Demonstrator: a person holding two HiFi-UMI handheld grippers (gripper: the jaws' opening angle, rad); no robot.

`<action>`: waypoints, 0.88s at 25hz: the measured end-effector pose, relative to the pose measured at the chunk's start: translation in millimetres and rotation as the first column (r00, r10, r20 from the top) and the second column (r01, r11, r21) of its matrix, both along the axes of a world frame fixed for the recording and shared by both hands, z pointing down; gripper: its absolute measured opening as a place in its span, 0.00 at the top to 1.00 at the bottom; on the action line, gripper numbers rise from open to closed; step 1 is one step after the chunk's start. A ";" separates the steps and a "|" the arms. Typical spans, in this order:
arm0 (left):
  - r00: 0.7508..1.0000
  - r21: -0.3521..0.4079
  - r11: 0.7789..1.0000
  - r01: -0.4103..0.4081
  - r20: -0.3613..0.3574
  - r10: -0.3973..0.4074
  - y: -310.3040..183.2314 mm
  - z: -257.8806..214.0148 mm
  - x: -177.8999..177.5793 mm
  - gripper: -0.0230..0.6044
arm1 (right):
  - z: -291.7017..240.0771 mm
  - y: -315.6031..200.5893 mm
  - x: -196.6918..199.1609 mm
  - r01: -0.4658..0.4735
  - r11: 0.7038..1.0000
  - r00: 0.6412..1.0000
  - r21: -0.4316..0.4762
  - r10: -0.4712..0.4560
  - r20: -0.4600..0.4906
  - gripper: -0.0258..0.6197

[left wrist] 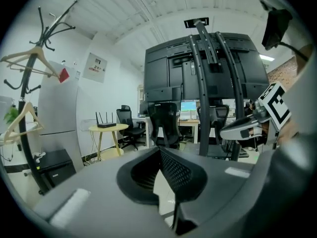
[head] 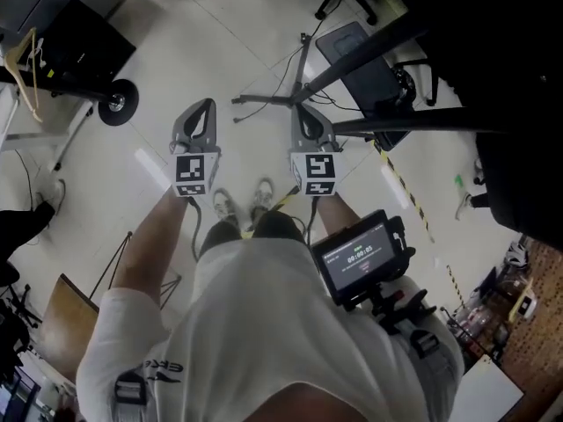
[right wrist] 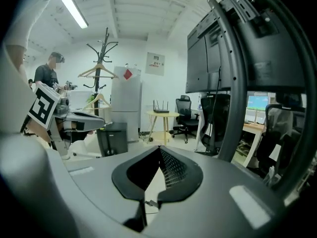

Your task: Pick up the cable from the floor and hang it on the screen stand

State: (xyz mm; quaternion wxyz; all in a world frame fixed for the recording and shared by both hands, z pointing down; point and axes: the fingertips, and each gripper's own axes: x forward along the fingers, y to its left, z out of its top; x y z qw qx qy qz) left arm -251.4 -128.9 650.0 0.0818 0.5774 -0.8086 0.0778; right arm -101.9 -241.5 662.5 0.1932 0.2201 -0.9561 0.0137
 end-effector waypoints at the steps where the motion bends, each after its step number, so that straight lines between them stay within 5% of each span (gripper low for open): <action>1: 1.000 -0.013 1.000 -0.003 -0.001 0.003 -3.7 15.4 -2.4 0.96 | 17.4 -3.4 -2.1 0.004 1.000 1.000 -0.007 -0.004 -0.013 0.94; 9: 0.999 -0.107 0.994 -0.031 -0.038 0.027 -18.4 170.9 -18.4 0.96 | 178.6 -12.4 -19.9 0.032 0.997 0.995 -0.071 -0.038 -0.091 0.94; 22: 0.996 -0.104 0.991 -0.085 -0.020 0.083 -44.7 449.1 -58.9 0.96 | 479.7 -17.4 -32.5 0.026 0.993 0.994 -0.111 -0.037 -0.101 0.94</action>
